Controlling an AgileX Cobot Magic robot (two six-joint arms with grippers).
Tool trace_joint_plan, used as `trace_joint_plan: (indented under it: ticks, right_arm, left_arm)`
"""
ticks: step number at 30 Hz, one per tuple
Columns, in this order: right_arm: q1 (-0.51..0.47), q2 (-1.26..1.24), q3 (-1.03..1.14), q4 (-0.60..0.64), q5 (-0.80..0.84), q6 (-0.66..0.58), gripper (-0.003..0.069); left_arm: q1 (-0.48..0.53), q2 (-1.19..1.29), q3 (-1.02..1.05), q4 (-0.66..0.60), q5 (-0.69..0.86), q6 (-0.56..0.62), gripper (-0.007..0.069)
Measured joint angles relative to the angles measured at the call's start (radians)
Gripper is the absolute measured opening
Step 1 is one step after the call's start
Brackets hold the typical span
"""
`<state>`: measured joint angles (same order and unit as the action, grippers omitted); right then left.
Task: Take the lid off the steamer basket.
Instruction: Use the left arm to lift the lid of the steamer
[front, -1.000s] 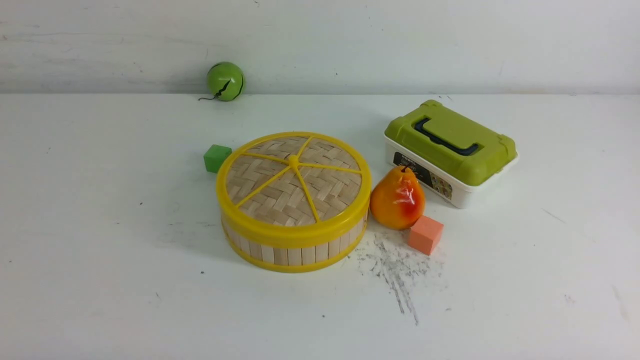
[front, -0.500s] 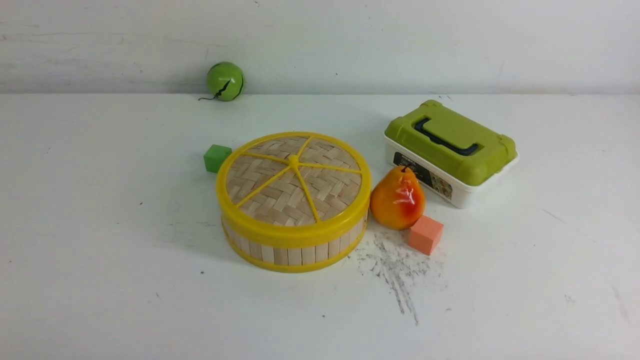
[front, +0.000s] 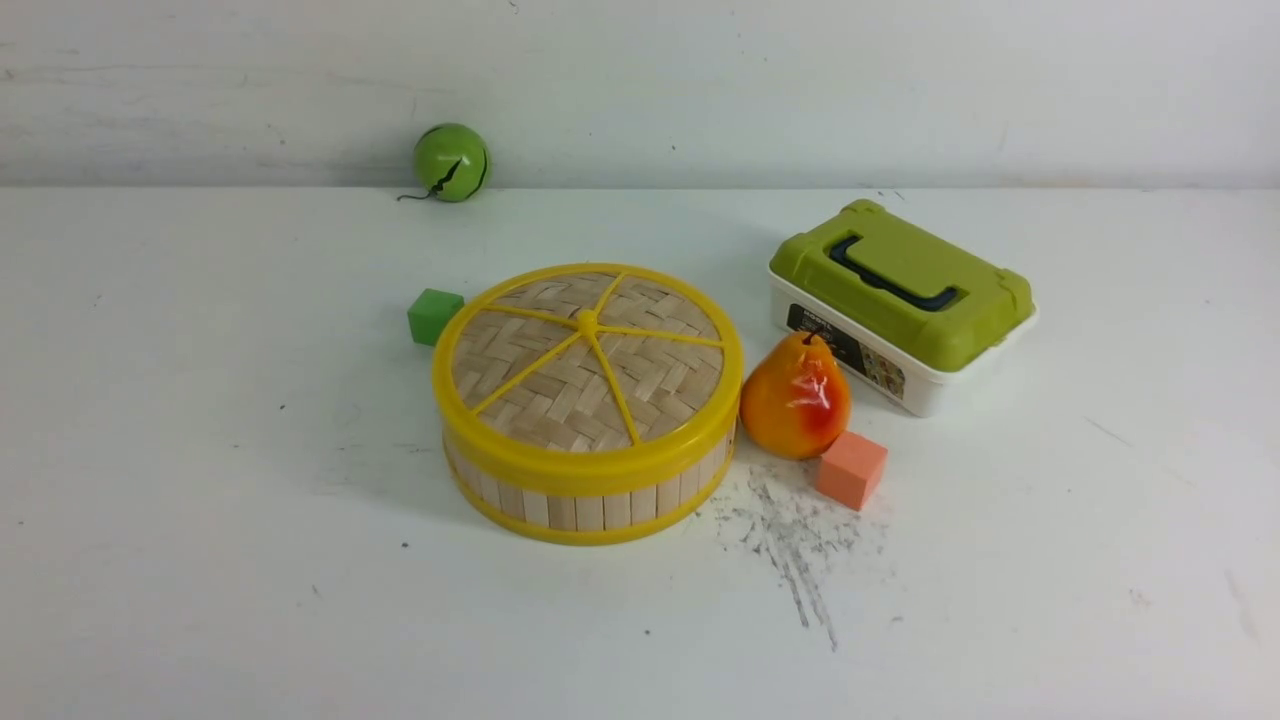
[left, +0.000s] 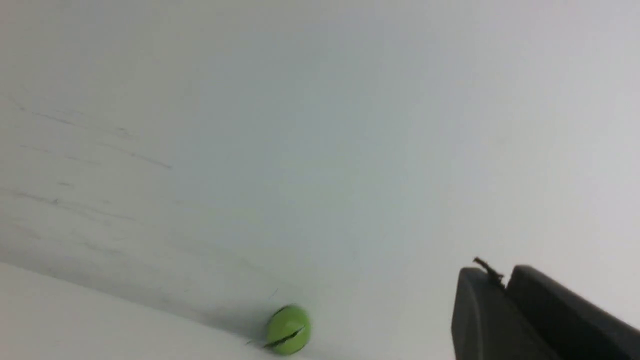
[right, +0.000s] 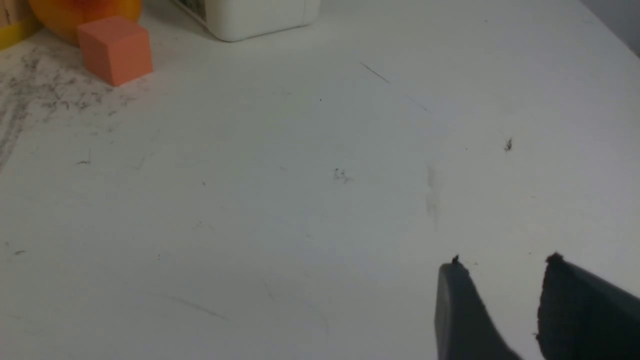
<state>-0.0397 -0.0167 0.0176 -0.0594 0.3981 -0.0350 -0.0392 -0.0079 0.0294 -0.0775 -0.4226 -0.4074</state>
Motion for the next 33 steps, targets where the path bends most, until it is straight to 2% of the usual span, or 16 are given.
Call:
trace_joint_plan:
  ticks: [2, 4, 5, 7, 11, 14, 17, 23, 29, 31, 33]
  right_arm:
    - [0.000, 0.000, 0.000, 0.000, 0.000, 0.000, 0.0240]
    - [0.000, 0.000, 0.000, 0.000, 0.000, 0.000, 0.0240]
    - [0.000, 0.000, 0.000, 0.000, 0.000, 0.000, 0.0240]
    - [0.000, 0.000, 0.000, 0.000, 0.000, 0.000, 0.0240]
    - [0.000, 0.000, 0.000, 0.000, 0.000, 0.000, 0.0240]
    - [0.000, 0.000, 0.000, 0.000, 0.000, 0.000, 0.0240]
    - [0.000, 0.000, 0.000, 0.000, 0.000, 0.000, 0.0240]
    - [0.000, 0.000, 0.000, 0.000, 0.000, 0.000, 0.0240]
    - [0.000, 0.000, 0.000, 0.000, 0.000, 0.000, 0.0240]
    - [0.000, 0.000, 0.000, 0.000, 0.000, 0.000, 0.0240]
    - [0.000, 0.000, 0.000, 0.000, 0.000, 0.000, 0.0240]
  left_arm:
    - [0.000, 0.000, -0.001, -0.005, -0.041, -0.094, 0.0053]
    - [0.000, 0.000, -0.021, -0.001, -0.016, -0.123, 0.0030]
    - [0.000, 0.000, -0.070, 0.017, 0.045, -0.136, -0.0003]
    - [0.000, 0.000, -0.133, 0.044, 0.133, -0.140, -0.0013]
    - [0.000, 0.090, -0.366, 0.134, 0.456, -0.136, -0.0013]
    - [0.000, 0.262, -0.529, 0.185, 0.727, -0.135, -0.0013]
    - [0.000, 0.461, -0.663, 0.225, 0.933, -0.134, -0.0013]
    - [0.000, 0.767, -0.767, 0.272, 1.004, -0.135, -0.0013]
    - [0.000, 1.013, -0.863, 0.097, 1.005, -0.089, -0.0013]
    - [0.000, 1.096, -0.905, -0.031, 1.008, -0.004, -0.0013]
    - [0.000, 1.195, -0.971, -0.225, 1.043, 0.168, -0.0013]
